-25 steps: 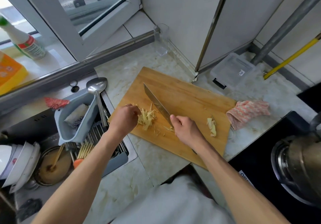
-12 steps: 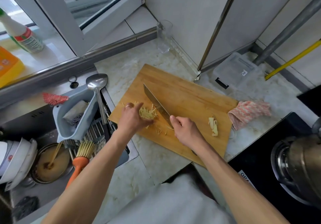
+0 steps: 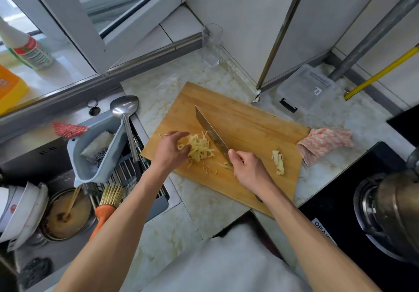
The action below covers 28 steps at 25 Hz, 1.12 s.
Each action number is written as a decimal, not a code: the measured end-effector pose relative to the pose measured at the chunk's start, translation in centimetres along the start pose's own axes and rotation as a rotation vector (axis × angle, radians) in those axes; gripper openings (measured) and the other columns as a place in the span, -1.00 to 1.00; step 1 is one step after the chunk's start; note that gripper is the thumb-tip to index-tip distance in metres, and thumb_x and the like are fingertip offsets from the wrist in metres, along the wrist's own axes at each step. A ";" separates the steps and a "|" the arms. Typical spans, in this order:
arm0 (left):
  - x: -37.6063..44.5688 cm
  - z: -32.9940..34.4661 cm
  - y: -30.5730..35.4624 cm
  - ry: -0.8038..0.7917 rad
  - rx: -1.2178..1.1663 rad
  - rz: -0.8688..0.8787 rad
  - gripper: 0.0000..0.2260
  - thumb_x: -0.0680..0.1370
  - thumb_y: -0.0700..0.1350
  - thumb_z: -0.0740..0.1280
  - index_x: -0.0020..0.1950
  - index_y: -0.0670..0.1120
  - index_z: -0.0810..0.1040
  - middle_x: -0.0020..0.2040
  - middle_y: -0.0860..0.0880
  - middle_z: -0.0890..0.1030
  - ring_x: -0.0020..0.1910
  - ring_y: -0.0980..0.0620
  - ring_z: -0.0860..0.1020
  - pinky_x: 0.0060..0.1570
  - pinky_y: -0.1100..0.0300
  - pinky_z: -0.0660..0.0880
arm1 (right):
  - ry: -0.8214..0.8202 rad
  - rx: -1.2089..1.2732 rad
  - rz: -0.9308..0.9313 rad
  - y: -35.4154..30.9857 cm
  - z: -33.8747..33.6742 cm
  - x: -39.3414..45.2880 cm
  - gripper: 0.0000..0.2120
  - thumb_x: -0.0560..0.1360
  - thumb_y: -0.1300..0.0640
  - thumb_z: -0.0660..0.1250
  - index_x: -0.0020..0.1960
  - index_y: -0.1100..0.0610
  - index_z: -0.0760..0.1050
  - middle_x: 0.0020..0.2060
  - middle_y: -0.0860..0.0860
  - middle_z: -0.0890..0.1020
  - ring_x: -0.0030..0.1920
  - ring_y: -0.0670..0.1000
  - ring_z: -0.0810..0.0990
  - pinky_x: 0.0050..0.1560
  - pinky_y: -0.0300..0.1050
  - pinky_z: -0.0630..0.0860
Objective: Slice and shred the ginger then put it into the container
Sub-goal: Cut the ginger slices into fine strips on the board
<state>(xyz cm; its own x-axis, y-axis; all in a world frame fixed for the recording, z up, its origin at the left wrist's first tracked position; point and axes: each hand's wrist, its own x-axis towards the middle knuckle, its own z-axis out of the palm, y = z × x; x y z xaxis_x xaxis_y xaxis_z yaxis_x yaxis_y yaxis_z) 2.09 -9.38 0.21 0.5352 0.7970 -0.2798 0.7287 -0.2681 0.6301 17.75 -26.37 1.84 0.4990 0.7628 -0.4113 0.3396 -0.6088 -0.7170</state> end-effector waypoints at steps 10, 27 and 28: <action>0.5 2.9 2.6 -0.110 -0.162 -0.036 -0.61 0.57 -0.24 0.37 0.39 -0.05 0.50 0.27 -0.06 0.55 -0.02 0.09 0.58 -0.11 0.34 0.54 | -0.015 0.014 0.018 0.3 0.4 -0.1 -0.44 0.66 -0.19 0.06 -0.19 0.30 0.35 -0.35 0.12 0.49 -0.37 0.05 0.42 -0.32 -0.07 0.33; -1.1 1.4 0.8 0.132 -0.171 -0.007 -0.70 0.58 -0.29 0.31 0.28 -0.08 0.60 0.17 -0.02 0.64 0.03 0.09 0.57 -0.10 0.29 0.46 | 0.032 0.070 0.059 1.8 -1.4 -0.3 -0.42 0.64 -0.23 0.07 -0.16 0.30 0.39 -0.36 0.12 0.48 -0.40 0.06 0.43 -0.35 -0.03 0.38; -1.3 1.3 0.7 0.154 -0.147 0.001 -0.72 0.58 -0.29 0.31 0.25 -0.10 0.62 0.14 -0.03 0.66 0.00 0.09 0.58 -0.10 0.30 0.46 | 0.035 0.075 0.063 2.0 -1.6 -0.3 -0.42 0.64 -0.23 0.07 -0.16 0.30 0.38 -0.36 0.11 0.48 -0.40 0.06 0.42 -0.35 -0.03 0.38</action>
<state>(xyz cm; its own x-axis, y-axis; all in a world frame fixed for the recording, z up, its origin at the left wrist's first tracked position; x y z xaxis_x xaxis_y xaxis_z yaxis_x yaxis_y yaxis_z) 2.42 -11.29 0.09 0.4559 0.8733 -0.1718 0.6519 -0.1962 0.7325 19.50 -28.16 1.45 0.5453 0.7146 -0.4382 0.2467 -0.6364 -0.7308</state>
